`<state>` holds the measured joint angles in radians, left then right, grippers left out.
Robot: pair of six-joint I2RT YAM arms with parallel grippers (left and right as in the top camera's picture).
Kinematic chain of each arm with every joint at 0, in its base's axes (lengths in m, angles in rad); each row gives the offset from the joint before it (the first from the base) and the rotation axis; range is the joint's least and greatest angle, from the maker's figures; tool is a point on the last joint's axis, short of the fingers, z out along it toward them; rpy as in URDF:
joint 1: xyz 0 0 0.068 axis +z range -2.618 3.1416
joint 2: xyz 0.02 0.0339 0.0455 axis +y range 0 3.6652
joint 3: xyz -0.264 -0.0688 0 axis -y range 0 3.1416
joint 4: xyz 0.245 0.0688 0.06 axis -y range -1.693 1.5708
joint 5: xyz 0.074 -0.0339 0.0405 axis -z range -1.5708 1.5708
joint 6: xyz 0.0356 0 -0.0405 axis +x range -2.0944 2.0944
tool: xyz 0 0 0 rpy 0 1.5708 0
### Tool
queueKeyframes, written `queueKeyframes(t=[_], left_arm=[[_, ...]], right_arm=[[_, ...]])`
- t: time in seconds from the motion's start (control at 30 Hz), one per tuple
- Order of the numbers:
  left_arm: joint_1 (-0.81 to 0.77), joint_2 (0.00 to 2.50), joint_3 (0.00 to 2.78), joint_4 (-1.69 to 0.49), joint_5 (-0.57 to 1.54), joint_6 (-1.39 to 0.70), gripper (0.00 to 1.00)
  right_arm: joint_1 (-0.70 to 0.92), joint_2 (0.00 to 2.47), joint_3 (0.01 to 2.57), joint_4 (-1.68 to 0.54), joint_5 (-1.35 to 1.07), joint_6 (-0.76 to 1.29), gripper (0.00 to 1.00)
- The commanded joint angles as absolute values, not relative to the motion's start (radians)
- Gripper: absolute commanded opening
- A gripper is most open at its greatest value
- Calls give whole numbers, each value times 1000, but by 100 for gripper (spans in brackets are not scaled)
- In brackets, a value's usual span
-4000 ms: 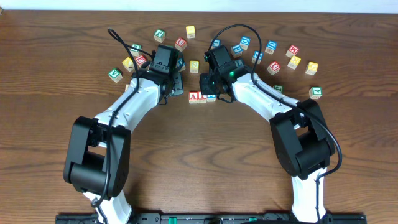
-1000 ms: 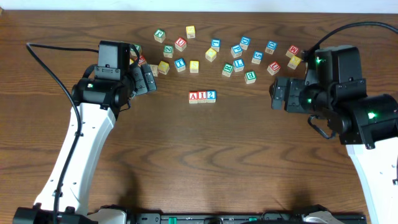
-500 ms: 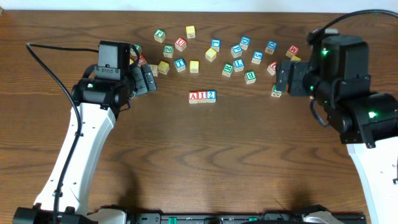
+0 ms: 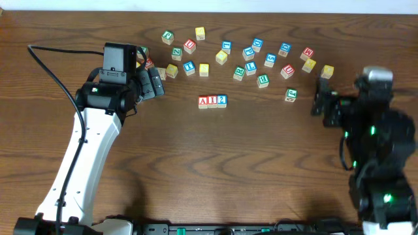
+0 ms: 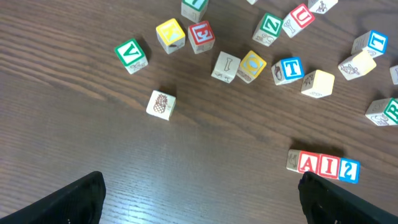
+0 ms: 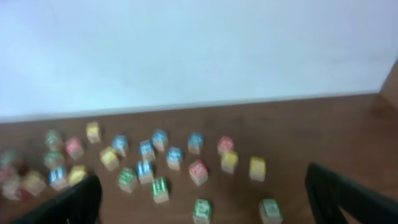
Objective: Spell out AI2
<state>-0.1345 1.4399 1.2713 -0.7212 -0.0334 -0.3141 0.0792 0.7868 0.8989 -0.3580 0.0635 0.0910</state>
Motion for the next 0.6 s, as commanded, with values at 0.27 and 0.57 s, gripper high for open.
queueKeyframes(t=[0.27,0.57], left_arm=[[-131,1431,1287,-722,-46,-308,98],[-131,1431,1287,-722,-46,-308,98]], right_arm=[[38,506,350,5,-28,72,99],[38,157,67,57,9,72,99]])
